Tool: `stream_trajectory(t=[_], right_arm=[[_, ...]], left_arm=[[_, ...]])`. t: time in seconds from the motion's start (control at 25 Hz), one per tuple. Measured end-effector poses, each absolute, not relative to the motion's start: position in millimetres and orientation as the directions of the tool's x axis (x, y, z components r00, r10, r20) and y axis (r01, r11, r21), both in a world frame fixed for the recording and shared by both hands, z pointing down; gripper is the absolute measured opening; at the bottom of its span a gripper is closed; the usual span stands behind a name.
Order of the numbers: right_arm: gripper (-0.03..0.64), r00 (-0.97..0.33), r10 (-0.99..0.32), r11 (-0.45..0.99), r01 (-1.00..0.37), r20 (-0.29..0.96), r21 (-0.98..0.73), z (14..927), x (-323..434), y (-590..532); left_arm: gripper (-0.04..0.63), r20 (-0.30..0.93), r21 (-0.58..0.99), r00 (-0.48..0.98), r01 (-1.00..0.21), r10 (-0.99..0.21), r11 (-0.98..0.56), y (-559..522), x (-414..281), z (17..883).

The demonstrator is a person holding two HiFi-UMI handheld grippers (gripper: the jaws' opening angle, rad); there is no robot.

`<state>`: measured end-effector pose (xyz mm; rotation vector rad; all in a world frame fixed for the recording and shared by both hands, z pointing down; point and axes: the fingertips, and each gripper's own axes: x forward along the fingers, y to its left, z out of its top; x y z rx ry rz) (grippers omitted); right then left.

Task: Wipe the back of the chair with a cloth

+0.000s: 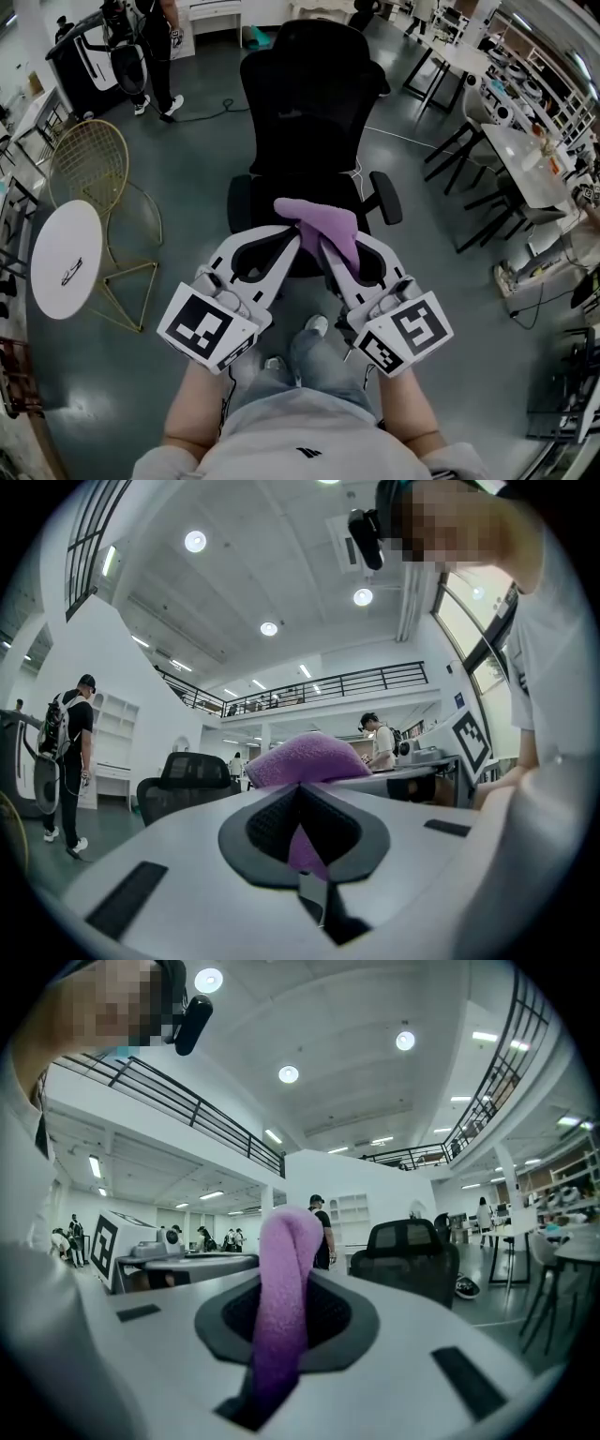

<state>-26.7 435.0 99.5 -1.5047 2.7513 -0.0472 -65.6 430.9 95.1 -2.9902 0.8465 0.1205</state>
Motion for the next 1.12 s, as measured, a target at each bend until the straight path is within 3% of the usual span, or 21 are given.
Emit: stream_trajectory(t=[1.12], right_arm=[[0.052, -0.658, -0.753, 0.654, -0.751, 0.023, -0.088, 106, 50, 213]], left_arm=[[0.012, -0.075, 0.013, 0.751, -0.657, -0.656, -0.753, 208, 9, 82]])
